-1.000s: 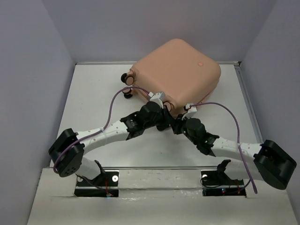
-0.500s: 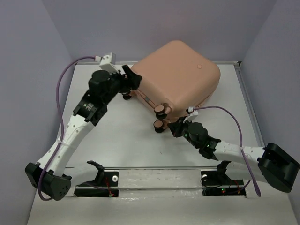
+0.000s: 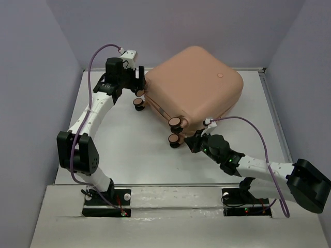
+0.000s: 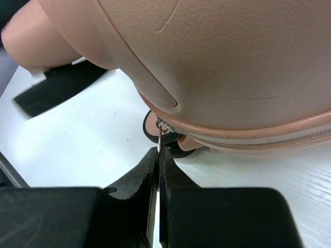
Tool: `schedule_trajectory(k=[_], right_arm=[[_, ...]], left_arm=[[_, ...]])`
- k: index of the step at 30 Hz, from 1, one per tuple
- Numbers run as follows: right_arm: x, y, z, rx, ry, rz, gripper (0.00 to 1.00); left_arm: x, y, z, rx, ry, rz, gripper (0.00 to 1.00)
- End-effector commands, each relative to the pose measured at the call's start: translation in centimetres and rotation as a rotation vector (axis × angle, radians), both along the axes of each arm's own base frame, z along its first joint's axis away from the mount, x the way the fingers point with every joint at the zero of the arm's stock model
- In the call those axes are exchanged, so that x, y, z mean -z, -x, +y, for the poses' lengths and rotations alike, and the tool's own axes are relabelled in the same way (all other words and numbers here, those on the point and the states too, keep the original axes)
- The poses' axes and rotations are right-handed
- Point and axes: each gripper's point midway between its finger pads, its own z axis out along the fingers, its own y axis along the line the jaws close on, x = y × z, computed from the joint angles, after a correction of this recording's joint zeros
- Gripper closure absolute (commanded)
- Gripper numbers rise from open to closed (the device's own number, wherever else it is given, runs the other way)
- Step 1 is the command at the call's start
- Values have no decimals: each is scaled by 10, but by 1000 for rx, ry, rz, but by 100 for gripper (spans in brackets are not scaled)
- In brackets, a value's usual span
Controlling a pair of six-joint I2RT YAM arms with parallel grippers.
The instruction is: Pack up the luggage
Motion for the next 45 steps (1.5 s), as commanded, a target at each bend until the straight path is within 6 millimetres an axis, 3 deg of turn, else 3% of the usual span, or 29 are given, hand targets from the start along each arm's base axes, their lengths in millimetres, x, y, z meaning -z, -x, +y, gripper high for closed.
schedule_trajectory(k=[1, 8, 12, 16, 18, 19, 20, 21, 23, 29, 33, 35, 40, 43, 44, 45], right_arm=[[-49, 22, 39, -196, -125, -82, 93], [-49, 25, 42, -220, -127, -86, 93], [-49, 25, 42, -221, -123, -86, 93], [-47, 24, 43, -221, -118, -84, 93], [-49, 24, 42, -221, -122, -85, 93], [-50, 25, 42, -222, -124, -87, 93], [-49, 25, 42, -221, -122, -85, 93], [-49, 25, 42, -224, -119, -86, 93], [-51, 25, 42, -223, -117, -88, 93], [-57, 23, 44, -224, -118, -100, 93], [-58, 28, 49, -264, -122, -96, 93], [-57, 29, 49, -268, -123, -94, 93], [-53, 31, 46, -265, -120, -91, 93], [-51, 31, 47, -272, -113, -88, 93], [-50, 31, 47, -272, -112, -86, 93], [-49, 31, 47, -270, -110, -83, 93]], left_arm=[[-35, -9, -24, 198, -51, -112, 11], [31, -33, -20, 174, -114, 27, 22], [51, -32, -21, 182, -122, 63, 32], [71, -17, -20, 194, -113, 93, 41], [66, -12, -19, 191, -103, 69, 43], [74, -5, -17, 179, -95, 85, 39], [69, -6, -12, 161, -85, 64, 32], [66, 3, -12, 168, -67, 57, 17], [54, 8, -5, 155, -60, 27, 10], [47, 12, 0, 145, -79, 15, 8], [55, 9, -1, 155, -88, 30, 6], [69, 3, -2, 158, -92, 76, 6], [77, -11, -9, 178, -88, 98, 9], [72, -18, -9, 173, -87, 78, 22], [70, -19, -10, 172, -86, 74, 22], [65, -21, -10, 172, -83, 61, 37]])
